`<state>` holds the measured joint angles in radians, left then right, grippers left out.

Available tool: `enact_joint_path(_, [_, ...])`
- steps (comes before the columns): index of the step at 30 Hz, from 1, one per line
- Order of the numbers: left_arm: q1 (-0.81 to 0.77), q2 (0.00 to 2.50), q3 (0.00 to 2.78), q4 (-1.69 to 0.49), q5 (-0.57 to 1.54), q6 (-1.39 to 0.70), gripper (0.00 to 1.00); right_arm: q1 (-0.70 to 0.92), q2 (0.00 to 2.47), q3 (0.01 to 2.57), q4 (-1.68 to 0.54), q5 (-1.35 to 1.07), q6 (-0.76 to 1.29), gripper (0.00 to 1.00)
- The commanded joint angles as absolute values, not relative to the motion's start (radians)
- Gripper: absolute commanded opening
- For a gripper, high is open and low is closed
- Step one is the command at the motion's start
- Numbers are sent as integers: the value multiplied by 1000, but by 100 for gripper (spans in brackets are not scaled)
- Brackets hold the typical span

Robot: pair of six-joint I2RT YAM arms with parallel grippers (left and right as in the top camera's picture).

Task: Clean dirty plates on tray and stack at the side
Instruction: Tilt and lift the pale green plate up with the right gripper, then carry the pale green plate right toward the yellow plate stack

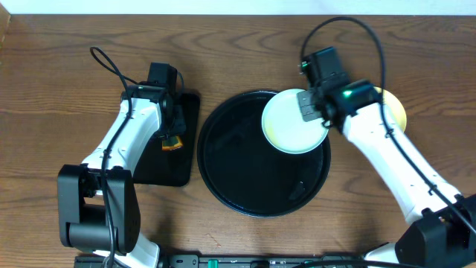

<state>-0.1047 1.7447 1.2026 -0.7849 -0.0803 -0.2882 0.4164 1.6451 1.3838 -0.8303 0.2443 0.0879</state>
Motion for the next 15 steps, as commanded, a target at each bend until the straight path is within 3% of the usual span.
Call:
enact_joint_path(1, [-101, 1728, 1195, -787, -81, -289, 41, 455, 1636, 1384, -822, 345, 107, 1])
enact_joint_path(5, [-101, 1728, 1195, -787, -78, -289, 41, 418, 1637, 1384, -819, 283, 187, 7])
enact_joint_path(7, [-101, 1728, 1195, -787, -78, -289, 42, 380, 1637, 1384, -816, 225, 186, 24])
enact_joint_path(10, [-101, 1728, 1195, -787, -78, -289, 41, 300, 1641, 1383, -819, 109, 181, 41])
enact_joint_path(15, [-101, 1728, 1195, -787, -78, -289, 42, 153, 1679, 1383, -843, -177, 20, 46])
